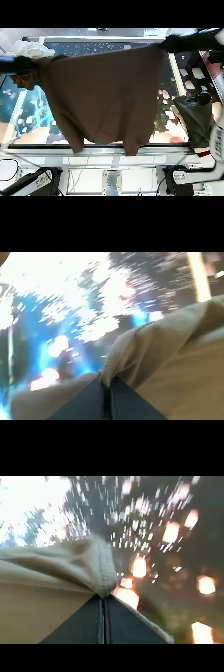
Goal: Fold the shirts.
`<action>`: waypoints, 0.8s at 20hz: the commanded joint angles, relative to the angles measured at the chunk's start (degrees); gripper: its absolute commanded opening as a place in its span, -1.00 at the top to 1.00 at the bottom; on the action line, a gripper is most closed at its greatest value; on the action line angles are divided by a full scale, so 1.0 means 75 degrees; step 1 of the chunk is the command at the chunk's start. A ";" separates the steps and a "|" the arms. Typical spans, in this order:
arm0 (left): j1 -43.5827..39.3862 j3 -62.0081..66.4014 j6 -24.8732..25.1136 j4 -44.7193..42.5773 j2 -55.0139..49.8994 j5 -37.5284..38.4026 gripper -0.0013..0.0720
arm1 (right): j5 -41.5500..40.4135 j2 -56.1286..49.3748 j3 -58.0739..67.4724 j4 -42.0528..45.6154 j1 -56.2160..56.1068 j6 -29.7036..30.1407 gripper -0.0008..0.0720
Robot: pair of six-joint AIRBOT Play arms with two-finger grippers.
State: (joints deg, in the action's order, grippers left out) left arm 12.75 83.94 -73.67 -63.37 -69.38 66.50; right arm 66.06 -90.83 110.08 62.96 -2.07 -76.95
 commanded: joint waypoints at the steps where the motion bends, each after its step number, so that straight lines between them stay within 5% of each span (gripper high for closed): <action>1: -0.0044 -0.0565 -0.0006 -0.0111 -0.1475 -0.1568 0.94 | -0.1259 -0.1853 -0.0111 -0.0143 -0.0364 -0.0029 0.92; 3: -0.0143 -0.0565 0.0000 0.0356 -0.2142 -0.2192 0.83 | -0.1961 -0.2565 -0.0111 -0.0146 -0.0592 -0.0169 0.91; 4: -0.0192 -0.0565 0.0000 0.0606 -0.2369 -0.2570 0.13 | -0.2253 -0.2815 -0.0111 -0.0175 -0.0685 -0.0178 0.84; 5: -0.0224 -0.0565 0.0000 0.0854 -0.2474 -0.3010 -0.59 | -0.2506 -0.2943 -0.0108 -0.0184 -0.0740 -0.0178 0.53; 6: -0.0221 -0.0554 0.0000 0.1052 -0.2465 -0.3523 -0.74 | -0.2690 -0.2967 -0.0108 -0.0192 -0.0734 -0.0189 -0.01; 10: 0.0038 0.0831 -0.0085 0.1113 -0.2151 -0.3698 -0.74 | -0.2197 -0.2378 0.0157 0.0140 -0.0286 -0.0204 -0.13; 16: 0.1268 0.1719 -0.0321 -0.0102 -0.0102 -0.2288 -0.73 | 0.1775 -0.0711 0.0236 0.1979 0.1288 -0.0519 -0.13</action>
State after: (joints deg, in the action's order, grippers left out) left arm 18.11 95.07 -74.63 -58.08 -76.49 44.23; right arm 64.97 -100.75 111.85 72.42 2.68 -80.16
